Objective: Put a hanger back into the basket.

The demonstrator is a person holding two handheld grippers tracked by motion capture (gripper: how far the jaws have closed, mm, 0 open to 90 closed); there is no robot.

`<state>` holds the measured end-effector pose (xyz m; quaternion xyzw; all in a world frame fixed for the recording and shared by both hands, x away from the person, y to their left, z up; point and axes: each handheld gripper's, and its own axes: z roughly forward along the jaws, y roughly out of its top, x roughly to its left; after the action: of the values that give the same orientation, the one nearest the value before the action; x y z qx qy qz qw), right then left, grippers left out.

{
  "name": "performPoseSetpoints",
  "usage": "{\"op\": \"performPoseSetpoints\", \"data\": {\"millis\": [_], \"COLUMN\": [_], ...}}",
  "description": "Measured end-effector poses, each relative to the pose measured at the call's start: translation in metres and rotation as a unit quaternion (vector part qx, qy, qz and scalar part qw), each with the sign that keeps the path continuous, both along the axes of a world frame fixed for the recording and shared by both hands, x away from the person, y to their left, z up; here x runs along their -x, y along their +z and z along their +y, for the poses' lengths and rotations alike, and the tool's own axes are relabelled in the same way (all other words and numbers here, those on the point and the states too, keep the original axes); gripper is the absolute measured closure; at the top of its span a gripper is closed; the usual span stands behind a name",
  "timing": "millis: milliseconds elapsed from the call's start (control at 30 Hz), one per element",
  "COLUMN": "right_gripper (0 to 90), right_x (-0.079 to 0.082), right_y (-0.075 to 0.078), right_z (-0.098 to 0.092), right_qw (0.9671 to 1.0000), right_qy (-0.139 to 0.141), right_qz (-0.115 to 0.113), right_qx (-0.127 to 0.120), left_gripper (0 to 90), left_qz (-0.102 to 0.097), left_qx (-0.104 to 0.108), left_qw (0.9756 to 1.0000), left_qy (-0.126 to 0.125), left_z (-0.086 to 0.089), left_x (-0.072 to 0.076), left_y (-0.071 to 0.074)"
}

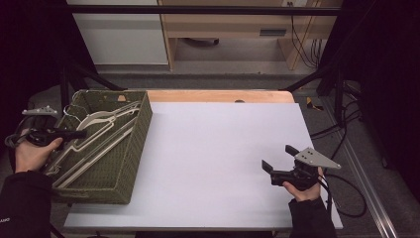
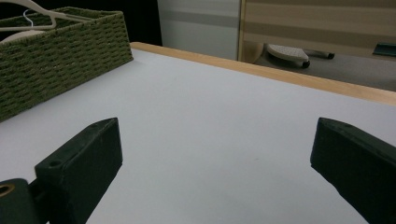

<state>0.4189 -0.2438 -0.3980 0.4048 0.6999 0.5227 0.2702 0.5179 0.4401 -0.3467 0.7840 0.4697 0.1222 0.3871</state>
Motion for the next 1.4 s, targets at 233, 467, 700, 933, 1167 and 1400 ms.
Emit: {"op": "performPoseSetpoints", "data": {"millis": [233,467,700,933,1167,1400], "right_gripper": [2.6,2.6,2.7,2.6,2.6,2.6], "right_x": [0.000,0.000,-0.001,-0.002,-0.002,0.001], "right_y": [0.001,0.000,-0.002,-0.002,-0.001,0.002], "right_z": [0.000,0.001,0.004,0.005,0.003,0.002], "right_qw": [1.0000,1.0000,1.0000,0.9999,1.0000,0.9999], "right_qy": [0.001,0.001,0.005,0.004,0.005,0.006], "right_qz": [-0.001,-0.001,0.005,0.009,0.008,0.005], "right_qx": [0.000,0.000,0.002,0.001,-0.003,-0.009], "left_gripper": [84.9,83.5,76.0,65.7,50.2,36.5], "left_qz": [0.033,0.029,0.056,0.073,0.028,-0.066], "left_qx": [0.017,-0.007,-0.062,-0.081,-0.052,-0.001], "left_qw": [0.9992,0.9970,0.9846,0.9785,0.9809,0.9888], "left_qy": [0.018,0.072,0.153,0.175,0.185,0.134], "left_z": [0.000,0.003,0.011,0.011,0.012,-0.021], "left_x": [-0.004,-0.005,-0.011,-0.011,0.003,0.028], "left_y": [-0.012,-0.013,-0.027,-0.032,-0.022,0.008]}}
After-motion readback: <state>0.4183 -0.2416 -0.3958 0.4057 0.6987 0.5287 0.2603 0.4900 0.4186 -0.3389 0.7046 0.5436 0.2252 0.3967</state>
